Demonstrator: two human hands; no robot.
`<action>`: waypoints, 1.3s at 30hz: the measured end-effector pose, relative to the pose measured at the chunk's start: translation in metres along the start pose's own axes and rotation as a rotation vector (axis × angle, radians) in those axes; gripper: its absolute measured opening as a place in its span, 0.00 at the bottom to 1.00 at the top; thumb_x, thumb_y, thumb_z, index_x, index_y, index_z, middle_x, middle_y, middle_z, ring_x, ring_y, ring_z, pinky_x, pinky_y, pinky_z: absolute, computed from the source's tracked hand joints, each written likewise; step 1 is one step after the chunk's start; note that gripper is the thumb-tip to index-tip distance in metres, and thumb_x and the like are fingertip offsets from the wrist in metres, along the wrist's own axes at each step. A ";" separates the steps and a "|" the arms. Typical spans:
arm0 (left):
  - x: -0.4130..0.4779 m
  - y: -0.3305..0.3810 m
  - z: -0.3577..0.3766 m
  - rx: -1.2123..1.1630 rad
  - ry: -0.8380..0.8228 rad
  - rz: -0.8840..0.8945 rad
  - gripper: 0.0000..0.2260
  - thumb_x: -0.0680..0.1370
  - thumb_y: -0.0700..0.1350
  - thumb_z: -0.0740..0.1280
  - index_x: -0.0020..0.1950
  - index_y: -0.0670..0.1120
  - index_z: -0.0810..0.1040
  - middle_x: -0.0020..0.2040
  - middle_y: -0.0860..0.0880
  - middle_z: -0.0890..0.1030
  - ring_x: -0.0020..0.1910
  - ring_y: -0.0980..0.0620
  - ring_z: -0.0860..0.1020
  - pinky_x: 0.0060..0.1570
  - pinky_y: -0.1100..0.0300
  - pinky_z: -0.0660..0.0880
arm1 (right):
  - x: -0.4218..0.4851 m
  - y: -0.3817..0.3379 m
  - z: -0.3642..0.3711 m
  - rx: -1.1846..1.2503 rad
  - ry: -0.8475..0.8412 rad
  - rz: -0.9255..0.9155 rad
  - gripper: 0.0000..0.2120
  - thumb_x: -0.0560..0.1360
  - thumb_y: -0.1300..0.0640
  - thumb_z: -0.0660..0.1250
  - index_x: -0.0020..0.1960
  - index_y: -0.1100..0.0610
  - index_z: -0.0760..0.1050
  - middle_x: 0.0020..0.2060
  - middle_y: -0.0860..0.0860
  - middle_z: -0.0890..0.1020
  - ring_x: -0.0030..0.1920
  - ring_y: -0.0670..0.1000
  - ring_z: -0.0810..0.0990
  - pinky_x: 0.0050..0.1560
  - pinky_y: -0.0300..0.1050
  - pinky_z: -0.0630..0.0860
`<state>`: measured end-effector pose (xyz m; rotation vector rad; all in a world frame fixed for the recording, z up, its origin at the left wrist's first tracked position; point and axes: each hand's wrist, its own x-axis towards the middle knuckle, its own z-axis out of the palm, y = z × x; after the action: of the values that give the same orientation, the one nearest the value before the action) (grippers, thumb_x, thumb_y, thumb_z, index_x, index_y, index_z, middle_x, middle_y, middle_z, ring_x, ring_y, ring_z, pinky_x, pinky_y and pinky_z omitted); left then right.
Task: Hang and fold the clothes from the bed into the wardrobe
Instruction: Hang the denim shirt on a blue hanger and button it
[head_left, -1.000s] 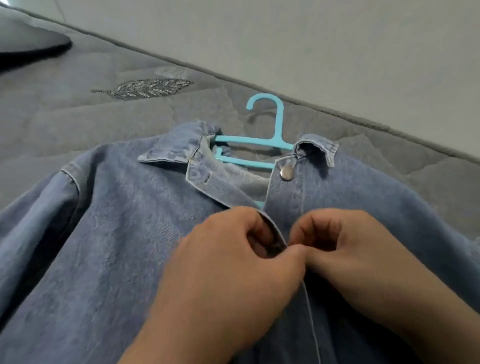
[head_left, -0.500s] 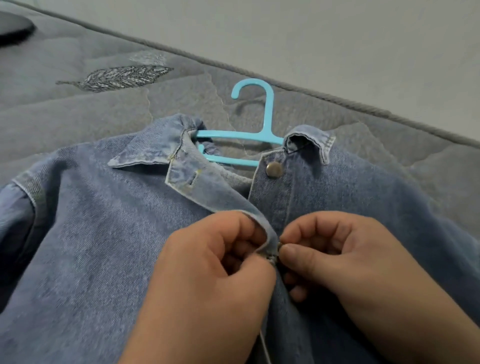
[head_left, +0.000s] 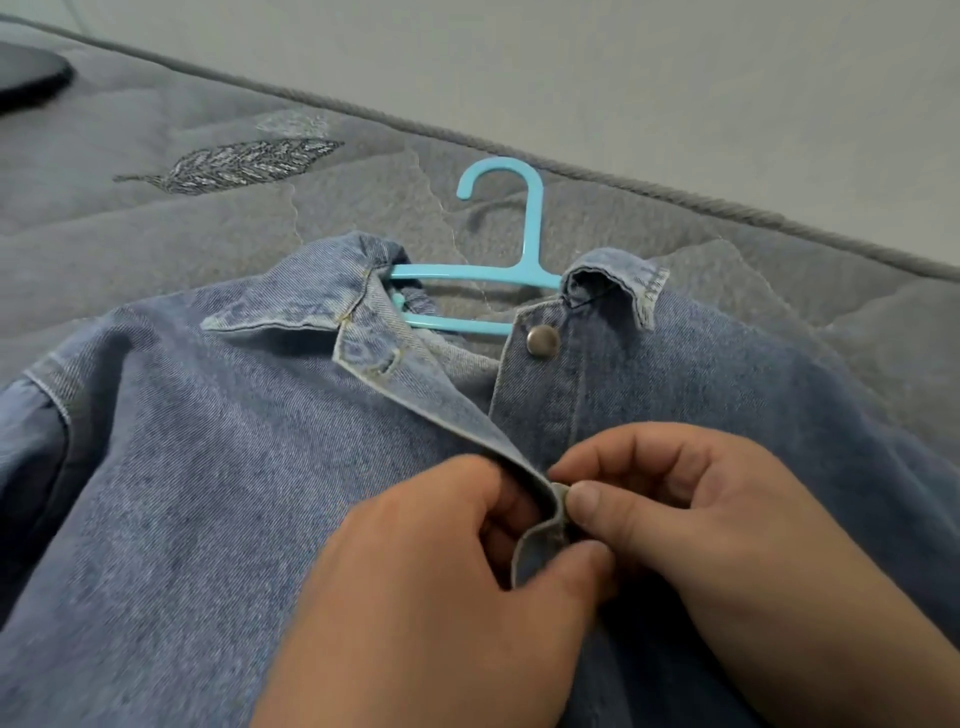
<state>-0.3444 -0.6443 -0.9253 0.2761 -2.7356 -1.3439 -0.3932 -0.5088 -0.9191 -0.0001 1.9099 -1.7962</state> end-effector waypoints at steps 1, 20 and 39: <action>0.000 -0.001 0.000 -0.003 -0.002 -0.002 0.14 0.60 0.63 0.69 0.44 0.70 0.74 0.26 0.65 0.77 0.24 0.64 0.73 0.27 0.65 0.67 | 0.000 0.000 0.000 -0.005 -0.007 -0.002 0.08 0.71 0.69 0.72 0.37 0.58 0.82 0.27 0.57 0.81 0.24 0.50 0.77 0.25 0.37 0.74; 0.005 0.000 -0.005 -0.432 -0.055 -0.120 0.06 0.65 0.45 0.69 0.33 0.56 0.84 0.27 0.49 0.82 0.26 0.52 0.80 0.28 0.62 0.77 | -0.005 0.002 0.002 0.031 0.004 -0.112 0.07 0.64 0.69 0.74 0.33 0.59 0.82 0.27 0.58 0.82 0.26 0.51 0.79 0.28 0.40 0.79; -0.004 0.003 0.010 -0.066 0.167 0.058 0.15 0.59 0.55 0.69 0.45 0.62 0.76 0.29 0.64 0.78 0.24 0.64 0.75 0.24 0.72 0.69 | -0.004 0.009 0.010 0.049 0.142 -0.032 0.03 0.57 0.56 0.70 0.31 0.52 0.82 0.23 0.54 0.78 0.24 0.48 0.73 0.25 0.39 0.70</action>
<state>-0.3420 -0.6335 -0.9292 0.2876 -2.5389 -1.3287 -0.3833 -0.5154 -0.9262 0.1177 1.9723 -1.9098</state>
